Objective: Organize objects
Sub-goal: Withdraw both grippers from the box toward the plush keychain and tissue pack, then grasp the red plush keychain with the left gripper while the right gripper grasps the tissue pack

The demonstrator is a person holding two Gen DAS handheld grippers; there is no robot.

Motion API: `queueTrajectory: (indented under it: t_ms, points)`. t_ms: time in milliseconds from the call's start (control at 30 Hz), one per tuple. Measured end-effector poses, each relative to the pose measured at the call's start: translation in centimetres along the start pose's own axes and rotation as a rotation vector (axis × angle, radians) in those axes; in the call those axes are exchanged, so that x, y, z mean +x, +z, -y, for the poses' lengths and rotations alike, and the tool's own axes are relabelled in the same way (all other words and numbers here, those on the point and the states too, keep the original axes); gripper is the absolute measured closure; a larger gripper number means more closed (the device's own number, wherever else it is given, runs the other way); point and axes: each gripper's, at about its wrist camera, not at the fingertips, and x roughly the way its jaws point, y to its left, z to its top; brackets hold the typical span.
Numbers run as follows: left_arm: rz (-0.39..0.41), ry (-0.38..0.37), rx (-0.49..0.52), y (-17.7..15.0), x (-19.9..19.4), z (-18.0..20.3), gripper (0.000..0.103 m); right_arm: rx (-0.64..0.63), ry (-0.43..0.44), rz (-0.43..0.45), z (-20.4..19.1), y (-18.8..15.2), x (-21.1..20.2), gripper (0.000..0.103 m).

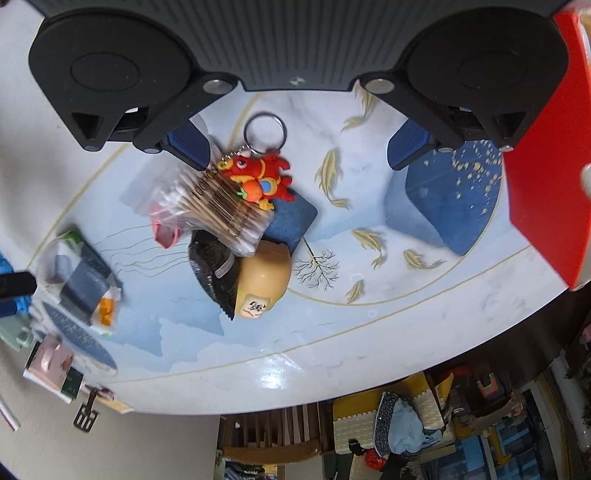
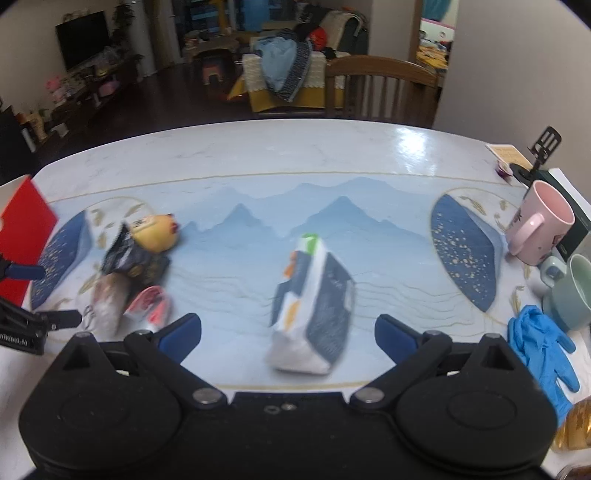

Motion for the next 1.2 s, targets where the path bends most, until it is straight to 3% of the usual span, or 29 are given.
queueTrajectory:
  t_ms: [400,767,1000,1200]
  points:
    - [-0.064,-0.003,0.001,1.0,3.4,-0.2,0.0,0.039,-0.007,-0.043,1.2,1.3,3.5,0.004]
    - [-0.069,-0.04,-0.032,1.3,4.5,-0.4,0.001,0.061,-0.025,-0.103,1.2,1.4,6.9,0.009]
    - [-0.048,-0.036,-0.012,0.9,4.3,-0.1,0.002,0.04,-0.041,-0.131,0.9,1.2,8.2,0.02]
    - [-0.053,-0.019,-0.007,0.9,4.0,0.3,0.01,0.056,-0.054,-0.138,1.1,1.2,8.5,0.031]
